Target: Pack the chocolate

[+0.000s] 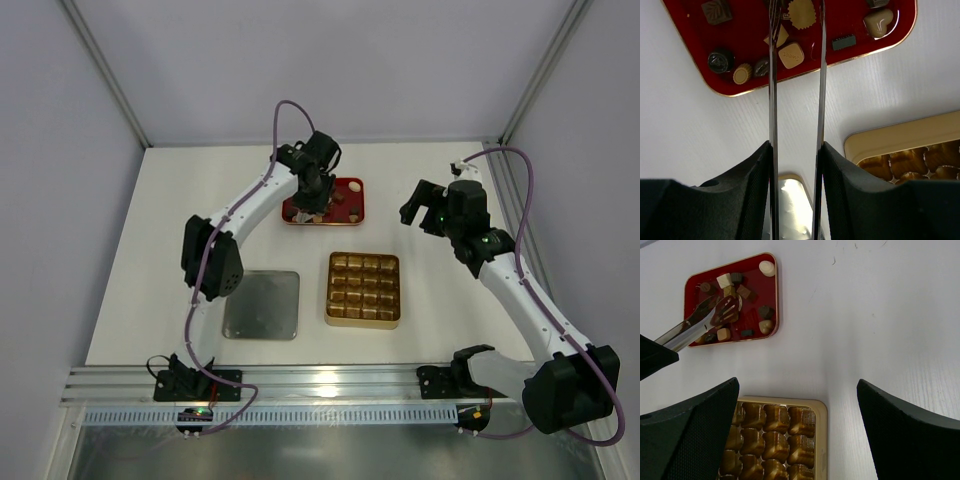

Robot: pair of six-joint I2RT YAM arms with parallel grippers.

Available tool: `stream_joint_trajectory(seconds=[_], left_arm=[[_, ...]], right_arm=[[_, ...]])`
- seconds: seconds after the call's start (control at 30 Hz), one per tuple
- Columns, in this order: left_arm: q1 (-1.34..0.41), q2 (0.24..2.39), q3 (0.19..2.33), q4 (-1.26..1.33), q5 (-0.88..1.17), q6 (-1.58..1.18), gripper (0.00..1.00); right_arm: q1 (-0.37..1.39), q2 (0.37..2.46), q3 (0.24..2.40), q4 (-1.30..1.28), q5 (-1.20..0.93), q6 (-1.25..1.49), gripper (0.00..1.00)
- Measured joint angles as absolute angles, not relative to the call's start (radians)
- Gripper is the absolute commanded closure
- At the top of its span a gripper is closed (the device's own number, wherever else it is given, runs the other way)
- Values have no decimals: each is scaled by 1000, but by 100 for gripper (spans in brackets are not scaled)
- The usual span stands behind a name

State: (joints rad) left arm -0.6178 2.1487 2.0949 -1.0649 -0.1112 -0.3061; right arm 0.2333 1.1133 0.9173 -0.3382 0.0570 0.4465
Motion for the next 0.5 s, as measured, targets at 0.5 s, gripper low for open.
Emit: stream_joint_trajectory(seconds=[0.5], left_arm=[[-628, 2178, 2095, -1073, -111, -306, 61]], right_arm=[[233, 1124, 916, -338, 57, 447, 0]])
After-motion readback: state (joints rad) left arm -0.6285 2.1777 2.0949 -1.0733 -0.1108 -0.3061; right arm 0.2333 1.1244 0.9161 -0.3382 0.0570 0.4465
